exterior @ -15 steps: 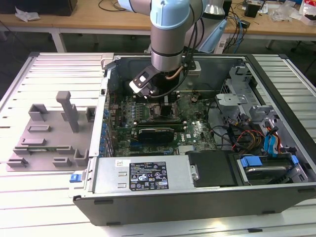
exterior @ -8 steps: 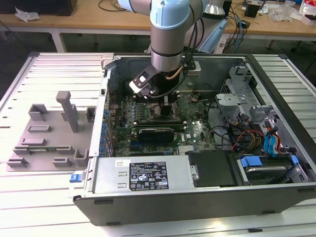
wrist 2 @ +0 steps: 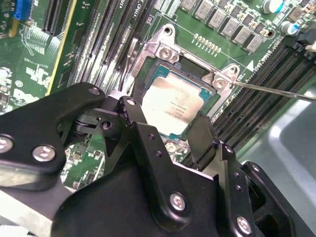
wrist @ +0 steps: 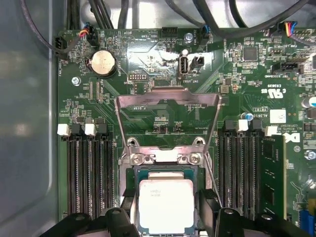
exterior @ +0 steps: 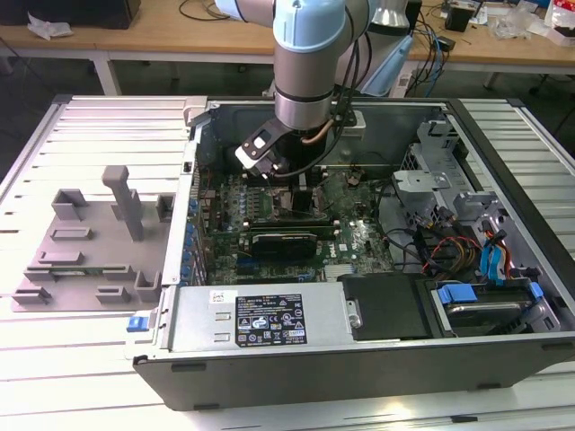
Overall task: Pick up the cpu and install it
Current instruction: 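Place the cpu into insertion slot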
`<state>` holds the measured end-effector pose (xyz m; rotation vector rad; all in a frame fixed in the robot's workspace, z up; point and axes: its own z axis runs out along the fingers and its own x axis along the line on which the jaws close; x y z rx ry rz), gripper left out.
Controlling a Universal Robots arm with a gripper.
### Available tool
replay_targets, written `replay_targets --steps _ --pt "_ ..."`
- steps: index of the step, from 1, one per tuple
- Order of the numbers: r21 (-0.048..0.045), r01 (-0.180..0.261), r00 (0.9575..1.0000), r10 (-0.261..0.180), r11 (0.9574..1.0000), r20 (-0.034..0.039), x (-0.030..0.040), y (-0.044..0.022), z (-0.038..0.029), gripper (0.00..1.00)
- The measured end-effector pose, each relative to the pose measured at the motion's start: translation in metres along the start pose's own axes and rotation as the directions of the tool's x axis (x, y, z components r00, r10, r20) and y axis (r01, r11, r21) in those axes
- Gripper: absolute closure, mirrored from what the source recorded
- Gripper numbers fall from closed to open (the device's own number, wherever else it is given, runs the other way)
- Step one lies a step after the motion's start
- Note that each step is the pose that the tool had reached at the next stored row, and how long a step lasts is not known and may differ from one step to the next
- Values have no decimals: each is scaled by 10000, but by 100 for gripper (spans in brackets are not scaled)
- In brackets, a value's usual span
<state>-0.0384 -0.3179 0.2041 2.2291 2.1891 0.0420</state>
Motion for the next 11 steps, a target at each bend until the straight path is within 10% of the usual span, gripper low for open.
replay_targets --steps 5,11 --pt "-1 0 10000 0 10000 0 1 2 -69 38" --pt "0 0 10000 0 10000 1 1 2 -73 83"
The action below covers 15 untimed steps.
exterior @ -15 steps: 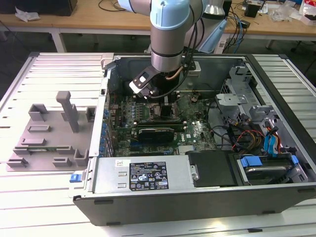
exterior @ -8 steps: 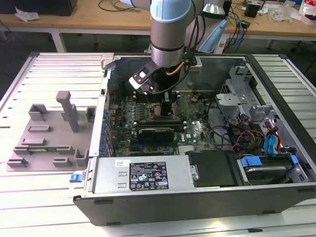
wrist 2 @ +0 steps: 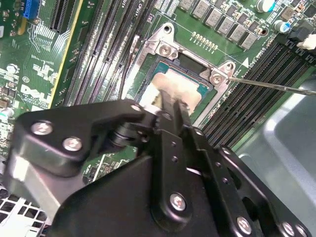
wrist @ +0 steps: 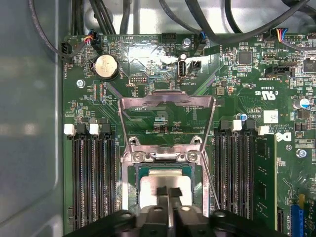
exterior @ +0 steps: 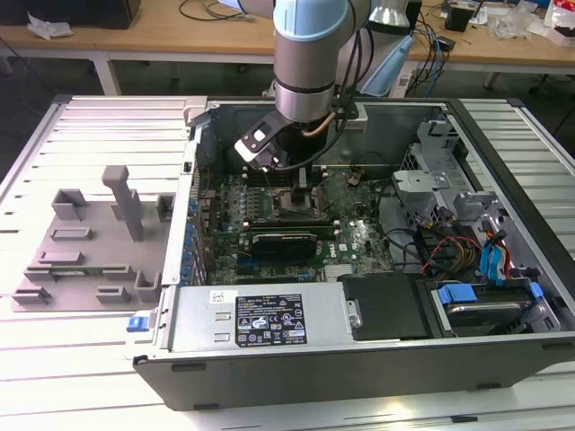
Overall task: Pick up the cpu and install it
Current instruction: 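Place the cpu into insertion slot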
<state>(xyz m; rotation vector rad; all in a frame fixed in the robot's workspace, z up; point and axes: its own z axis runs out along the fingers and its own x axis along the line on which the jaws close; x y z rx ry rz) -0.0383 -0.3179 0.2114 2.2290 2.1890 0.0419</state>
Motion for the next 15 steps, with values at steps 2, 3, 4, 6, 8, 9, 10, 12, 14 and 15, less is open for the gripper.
replay_targets --steps 2,3,4,6,8,9,10,12,14,15 --pt "0 0 10000 0 10000 -1 0 0 -1 89" --pt "0 0 10000 0 10000 0 0 0 -2 89" --pt "73 0 10000 0 10000 -18 0 1 -2 89" --pt "100 -2 10000 3 9999 -27 0 1 -2 89" --pt "102 -1 10000 1 9999 -46 4 2 1 89" --pt "103 -2 10000 3 9999 -62 4 1 5 89" --pt "102 -3 10000 4 9999 -67 5 1 15 89" --pt "104 -2 10000 3 9999 -72 4 0 29 89" --pt "102 -2 10000 3 9999 -76 4 0 48 89" --pt "105 -3 10000 3 9999 -73 3 -1 54 89"
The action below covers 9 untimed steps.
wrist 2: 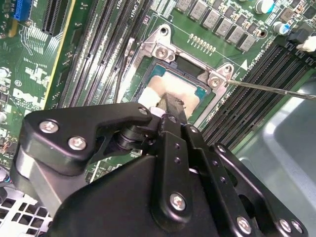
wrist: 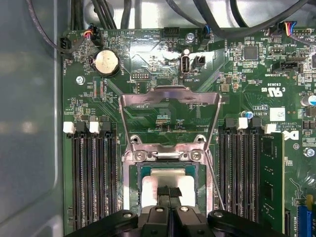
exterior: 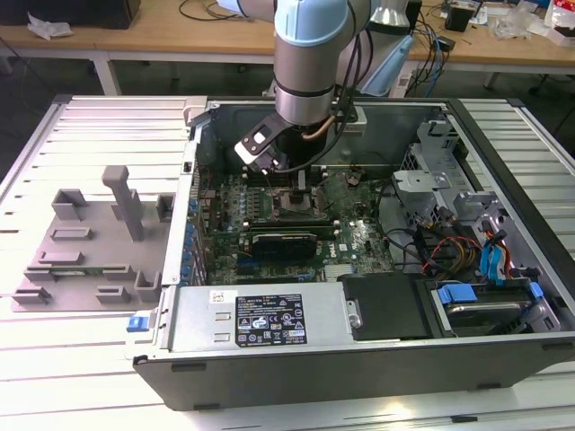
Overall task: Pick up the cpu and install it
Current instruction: 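Place the cpu into insertion slot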
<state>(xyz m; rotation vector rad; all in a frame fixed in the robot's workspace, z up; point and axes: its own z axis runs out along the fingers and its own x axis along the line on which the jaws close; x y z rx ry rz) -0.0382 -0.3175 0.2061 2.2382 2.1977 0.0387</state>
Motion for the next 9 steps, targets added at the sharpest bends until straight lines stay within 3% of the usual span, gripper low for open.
replay_targets --steps 9 --pt "-2 0 10000 0 10000 -3 0 0 20 89"
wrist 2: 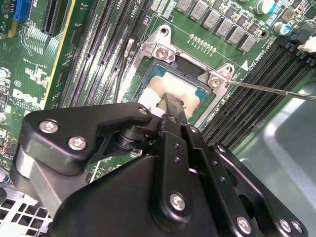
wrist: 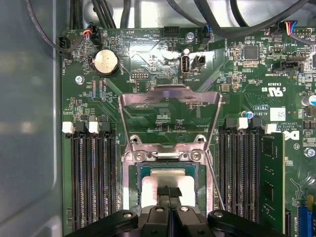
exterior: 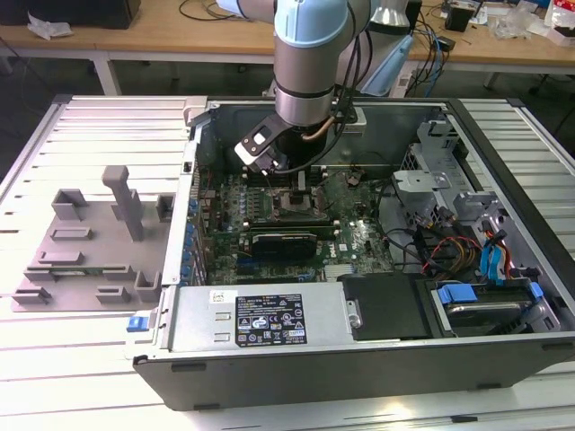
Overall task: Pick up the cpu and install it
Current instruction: 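Place the cpu into insertion slot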
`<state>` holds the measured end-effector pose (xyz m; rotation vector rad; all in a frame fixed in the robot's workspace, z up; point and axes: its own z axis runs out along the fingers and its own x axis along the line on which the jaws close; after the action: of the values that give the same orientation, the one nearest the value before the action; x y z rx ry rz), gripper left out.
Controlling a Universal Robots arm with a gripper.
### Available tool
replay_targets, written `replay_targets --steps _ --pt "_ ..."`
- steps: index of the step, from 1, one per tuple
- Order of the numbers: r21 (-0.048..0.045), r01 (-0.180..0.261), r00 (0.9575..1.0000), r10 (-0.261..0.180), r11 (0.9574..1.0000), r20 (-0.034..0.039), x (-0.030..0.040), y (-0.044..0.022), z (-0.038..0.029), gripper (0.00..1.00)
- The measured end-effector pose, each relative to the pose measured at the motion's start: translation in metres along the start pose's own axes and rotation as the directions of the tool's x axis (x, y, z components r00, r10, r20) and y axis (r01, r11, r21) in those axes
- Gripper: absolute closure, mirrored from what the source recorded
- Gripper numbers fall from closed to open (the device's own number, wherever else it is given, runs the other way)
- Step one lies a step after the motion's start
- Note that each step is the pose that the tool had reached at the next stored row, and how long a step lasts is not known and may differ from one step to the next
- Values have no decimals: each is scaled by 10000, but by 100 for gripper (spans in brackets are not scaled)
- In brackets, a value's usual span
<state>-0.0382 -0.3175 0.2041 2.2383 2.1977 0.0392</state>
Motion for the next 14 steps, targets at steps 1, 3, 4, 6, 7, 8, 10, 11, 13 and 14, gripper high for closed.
replay_targets --steps 1,3,4,6,7,8,10,11,13,14 --pt "-2 0 10000 0 10000 -3 1 0 -3 89" --pt "0 1 10000 -1 10000 8 1 1 -48 89" --pt "0 1 10000 -1 10000 16 1 2 -84 89" --pt "-1 1 10000 -1 10000 28 2 3 -145 89" --pt "0 1 10000 -1 10000 42 3 4 -216 89" --pt "0 2 10000 -2 10000 49 3 5 -260 89" --pt "-1 2 10000 -2 10000 62 6 8 -388 89" --pt "-1 1 10000 -1 10000 66 6 9 -435 89" --pt "-3 1 10000 -1 10000 64 7 9 -441 89" --pt "-2 2 10000 -2 10000 65 7 9 -441 89"
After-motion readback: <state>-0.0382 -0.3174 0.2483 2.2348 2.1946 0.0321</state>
